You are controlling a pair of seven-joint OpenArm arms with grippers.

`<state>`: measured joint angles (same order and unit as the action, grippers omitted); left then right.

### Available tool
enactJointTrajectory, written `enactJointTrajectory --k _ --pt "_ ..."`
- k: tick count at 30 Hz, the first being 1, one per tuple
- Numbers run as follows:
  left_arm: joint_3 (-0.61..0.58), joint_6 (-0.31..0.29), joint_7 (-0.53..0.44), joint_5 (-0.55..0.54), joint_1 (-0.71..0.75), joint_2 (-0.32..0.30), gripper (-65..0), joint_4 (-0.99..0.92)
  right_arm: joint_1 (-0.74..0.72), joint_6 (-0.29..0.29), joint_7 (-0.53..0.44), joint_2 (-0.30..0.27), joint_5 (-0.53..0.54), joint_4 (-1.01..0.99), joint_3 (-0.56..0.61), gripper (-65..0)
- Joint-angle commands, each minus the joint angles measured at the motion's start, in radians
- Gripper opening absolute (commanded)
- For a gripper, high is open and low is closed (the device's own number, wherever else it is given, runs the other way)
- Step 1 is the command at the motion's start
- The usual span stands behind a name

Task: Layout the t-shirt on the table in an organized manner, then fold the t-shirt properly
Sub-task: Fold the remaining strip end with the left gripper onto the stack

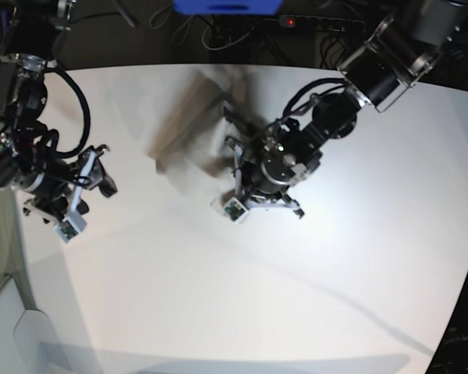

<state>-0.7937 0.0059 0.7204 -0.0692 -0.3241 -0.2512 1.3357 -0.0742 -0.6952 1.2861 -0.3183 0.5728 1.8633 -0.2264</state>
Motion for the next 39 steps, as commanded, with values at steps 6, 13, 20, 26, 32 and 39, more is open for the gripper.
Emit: enactJointTrajectory --k 6,13,20,26,32,39 --pt "-0.049 0.001 -0.155 0.128 -0.020 0.002 -64.6 0.006 -0.016 -0.003 -0.020 -0.014 0.010 0.014 -0.008 -26.2" --pt "-0.048 -0.186 -0.255 0.207 -0.037 0.013 -64.6 0.006 -0.014 -0.003 -0.020 -0.014 0.010 0.012 -0.008 -26.2" --pt "-0.051 -0.352 -0.253 0.458 -0.034 0.068 -64.6 -0.037 -0.014 -0.003 -0.020 -0.011 0.010 0.012 -0.003 -26.2" --pt "-0.048 -0.481 -0.252 0.711 -0.039 0.145 -64.6 -0.111 -0.014 -0.003 -0.020 -0.009 0.010 0.012 -0.003 -26.2" --pt "-0.049 -0.525 -0.244 0.906 -0.039 0.218 -64.6 -0.172 -0.012 -0.003 -0.020 -0.012 0.010 0.012 -0.008 -26.2" --pt "-0.045 -0.525 -0.244 1.043 -0.031 0.273 -64.7 -0.256 -0.012 -0.003 -0.020 -0.011 0.010 0.012 -0.008 -26.2"
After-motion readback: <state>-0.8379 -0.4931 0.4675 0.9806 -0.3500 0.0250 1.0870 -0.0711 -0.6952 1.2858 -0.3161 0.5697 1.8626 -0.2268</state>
